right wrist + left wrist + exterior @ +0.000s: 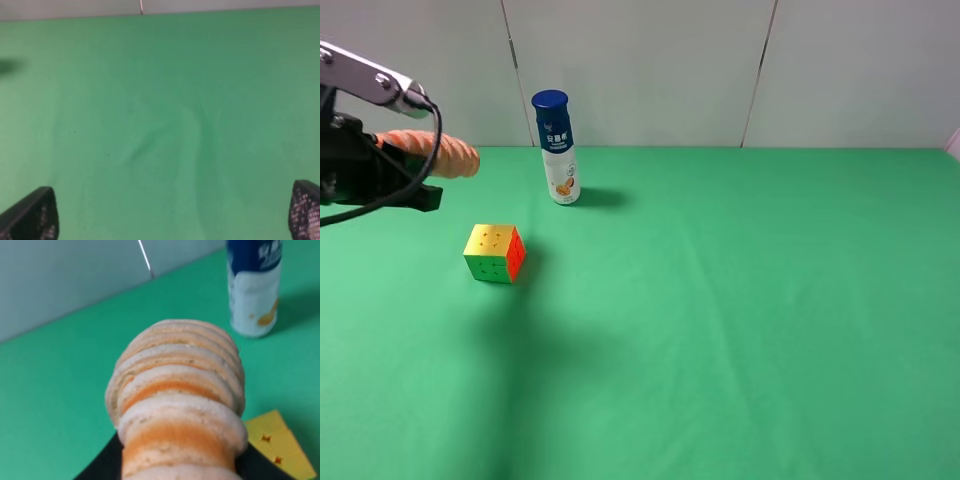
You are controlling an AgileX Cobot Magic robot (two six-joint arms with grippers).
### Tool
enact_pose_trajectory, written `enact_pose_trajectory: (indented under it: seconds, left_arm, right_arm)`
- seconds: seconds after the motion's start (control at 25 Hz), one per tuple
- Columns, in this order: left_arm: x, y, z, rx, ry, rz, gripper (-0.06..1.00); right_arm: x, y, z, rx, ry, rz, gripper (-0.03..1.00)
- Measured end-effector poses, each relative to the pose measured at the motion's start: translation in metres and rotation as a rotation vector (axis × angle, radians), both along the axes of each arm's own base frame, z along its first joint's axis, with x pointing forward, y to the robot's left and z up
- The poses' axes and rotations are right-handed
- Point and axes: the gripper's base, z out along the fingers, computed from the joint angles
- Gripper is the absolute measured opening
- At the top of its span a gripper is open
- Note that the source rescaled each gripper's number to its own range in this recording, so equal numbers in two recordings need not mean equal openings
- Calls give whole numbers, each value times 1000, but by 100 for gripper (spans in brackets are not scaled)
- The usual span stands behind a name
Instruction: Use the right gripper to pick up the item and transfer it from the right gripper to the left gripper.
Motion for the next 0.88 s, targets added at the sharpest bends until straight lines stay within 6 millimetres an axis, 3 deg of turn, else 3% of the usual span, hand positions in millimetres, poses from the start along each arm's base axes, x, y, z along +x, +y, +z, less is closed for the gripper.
enact_pose_trajectory:
  seconds: [0.16,0.52,0.88]
  left_arm:
    - [11,1,-13,-2,0,64,1]
    - [29,8,-22,-52,-109,126,1]
    - [50,17,-56,-60,-116,148,0]
  right_arm:
    - [0,0,0,0,0,0,100]
    - [0,0,0,1,-1,0,100]
    - [0,0,0,1,-1,0,100]
